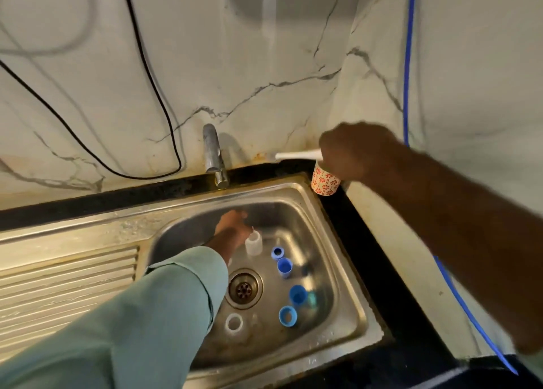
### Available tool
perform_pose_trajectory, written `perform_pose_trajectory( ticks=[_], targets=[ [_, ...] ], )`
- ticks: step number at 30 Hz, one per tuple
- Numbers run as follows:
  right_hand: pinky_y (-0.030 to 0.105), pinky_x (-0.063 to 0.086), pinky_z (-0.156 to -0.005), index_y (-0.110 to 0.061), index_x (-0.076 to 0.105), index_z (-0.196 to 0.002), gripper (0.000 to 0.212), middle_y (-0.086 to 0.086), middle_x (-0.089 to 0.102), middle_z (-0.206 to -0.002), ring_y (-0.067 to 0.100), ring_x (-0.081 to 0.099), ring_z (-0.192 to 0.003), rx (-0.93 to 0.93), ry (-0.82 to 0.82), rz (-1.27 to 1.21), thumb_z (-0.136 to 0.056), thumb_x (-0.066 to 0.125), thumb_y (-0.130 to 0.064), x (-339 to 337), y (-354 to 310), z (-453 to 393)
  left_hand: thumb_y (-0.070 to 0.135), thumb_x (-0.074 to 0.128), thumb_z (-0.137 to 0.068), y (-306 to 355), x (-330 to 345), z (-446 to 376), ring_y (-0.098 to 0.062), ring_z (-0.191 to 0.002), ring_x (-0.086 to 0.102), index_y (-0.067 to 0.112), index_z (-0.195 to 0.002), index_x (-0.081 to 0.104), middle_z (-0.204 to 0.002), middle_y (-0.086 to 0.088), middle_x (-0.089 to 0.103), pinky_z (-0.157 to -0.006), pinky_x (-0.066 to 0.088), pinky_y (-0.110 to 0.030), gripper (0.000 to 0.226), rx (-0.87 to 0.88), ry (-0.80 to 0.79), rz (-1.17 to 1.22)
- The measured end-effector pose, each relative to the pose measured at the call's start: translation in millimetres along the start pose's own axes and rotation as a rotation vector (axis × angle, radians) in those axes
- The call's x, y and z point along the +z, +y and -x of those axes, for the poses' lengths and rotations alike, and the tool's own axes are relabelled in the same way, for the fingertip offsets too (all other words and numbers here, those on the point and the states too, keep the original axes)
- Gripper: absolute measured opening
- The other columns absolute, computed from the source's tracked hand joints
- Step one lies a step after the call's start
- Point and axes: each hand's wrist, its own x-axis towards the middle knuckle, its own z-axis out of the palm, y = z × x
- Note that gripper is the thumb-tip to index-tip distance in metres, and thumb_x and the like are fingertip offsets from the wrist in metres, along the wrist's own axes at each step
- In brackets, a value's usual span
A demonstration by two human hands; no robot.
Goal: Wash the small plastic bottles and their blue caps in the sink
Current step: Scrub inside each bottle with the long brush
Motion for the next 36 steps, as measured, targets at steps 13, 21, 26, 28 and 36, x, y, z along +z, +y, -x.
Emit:
perform_pose_trajectory(
  ticks=[13,21,26,28,36],
  targets=[
    [0.032,0.046,-0.077,-0.018,0.057,-0.12,0.023,0.004,0.058,-0.117,0.024,0.063,-0.105,0.109,-0.488,-0.34,-0.099,0.05,-0.02,166.9,-62.4,-8.3,0.036,0.053,-0.098,-36.2,57.0,-68.0,-0.035,-0.084,0.057,0.007,-0.117,0.049,-0.1,-0.017,0.055,-0.057,0.051,-0.038,0.034,-0.833,-0.317,1.347],
    [0.03,0.052,-0.081,-0.021,0.056,-0.117,0.021,0.0,0.06,-0.109,0.017,0.062,-0.092,0.139,-0.517,-0.385,-0.097,0.055,-0.028,179.0,-45.4,-15.0,0.025,0.067,-0.086,-44.7,91.7,-112.0,-0.023,-0.095,0.056,0.033,-0.086,0.053,-0.116,-0.013,0.061,-0.083,0.05,-0.028,0.016,-0.757,-0.316,1.372],
    [0.034,0.055,-0.079,-0.022,0.059,-0.113,0.019,-0.002,0.063,-0.1,0.018,0.063,-0.086,0.147,-0.51,-0.39,-0.096,0.055,-0.028,164.7,-34.8,1.7,0.012,0.049,-0.098,-33.1,69.2,-87.9,-0.031,-0.088,0.057,0.006,-0.112,0.053,-0.11,-0.019,0.056,-0.067,0.052,-0.036,0.015,-0.755,-0.234,1.513],
    [0.033,0.055,-0.076,-0.022,0.059,-0.114,0.02,-0.002,0.063,-0.099,0.018,0.063,-0.084,0.149,-0.476,-0.391,-0.096,0.053,-0.029,156.1,-31.7,16.5,0.014,0.051,-0.097,-30.2,57.7,-75.1,-0.033,-0.095,0.058,0.004,-0.128,0.048,-0.118,-0.022,0.055,-0.068,0.053,-0.041,0.033,-0.714,-0.253,1.566],
    [0.021,0.046,-0.063,-0.034,0.054,-0.124,0.026,-0.009,0.059,-0.092,0.006,0.054,-0.068,0.03,-0.375,-0.404,-0.099,0.047,-0.035,113.3,-40.7,82.8,0.027,0.049,-0.09,-67.6,-0.3,11.9,-0.027,-0.078,0.057,0.009,-0.102,0.049,-0.091,-0.012,0.052,-0.055,0.058,-0.038,0.022,-0.499,-0.227,1.745]
  ],
)
